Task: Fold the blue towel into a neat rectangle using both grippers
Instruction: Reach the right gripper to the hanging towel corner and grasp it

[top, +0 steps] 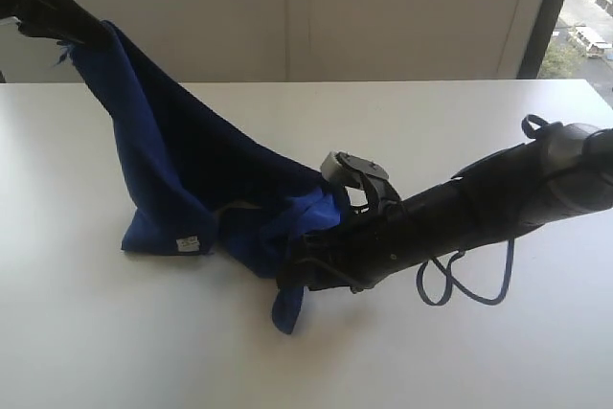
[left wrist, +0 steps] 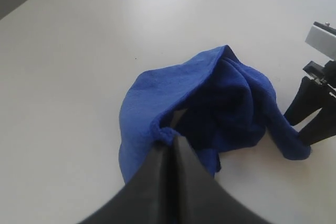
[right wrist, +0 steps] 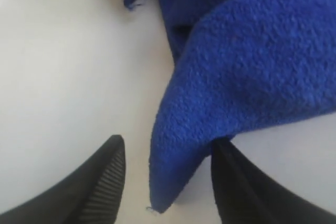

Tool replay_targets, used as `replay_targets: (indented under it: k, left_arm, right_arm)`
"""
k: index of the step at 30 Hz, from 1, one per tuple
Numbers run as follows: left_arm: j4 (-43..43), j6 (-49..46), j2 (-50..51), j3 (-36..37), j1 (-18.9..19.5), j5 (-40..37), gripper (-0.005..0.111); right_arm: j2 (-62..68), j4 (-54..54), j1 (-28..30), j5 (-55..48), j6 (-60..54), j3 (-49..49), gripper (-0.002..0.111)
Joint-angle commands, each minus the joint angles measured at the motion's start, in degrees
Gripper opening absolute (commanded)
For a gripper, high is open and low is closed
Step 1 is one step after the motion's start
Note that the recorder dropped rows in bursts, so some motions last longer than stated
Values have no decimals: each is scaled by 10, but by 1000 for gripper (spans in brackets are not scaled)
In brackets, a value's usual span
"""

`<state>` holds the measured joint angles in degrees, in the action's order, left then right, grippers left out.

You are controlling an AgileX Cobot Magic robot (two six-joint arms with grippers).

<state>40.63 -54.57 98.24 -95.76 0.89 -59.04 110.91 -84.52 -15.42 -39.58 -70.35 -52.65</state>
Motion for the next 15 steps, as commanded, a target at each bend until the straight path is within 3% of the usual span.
replay_targets:
  k: [1,9,15]
  left_arm:
    - [12,1,-8,-3,2,-7,0]
    - [12,1,-8,-3,2,-10,0]
    - [12,1,-8,-3,2,-10,0]
  right_arm:
    - [6,30,-1,-13,31,-6,49]
    - [6,154,-1,-46,107,-6,49]
    - [6,64,-1,-14,66,-6,49]
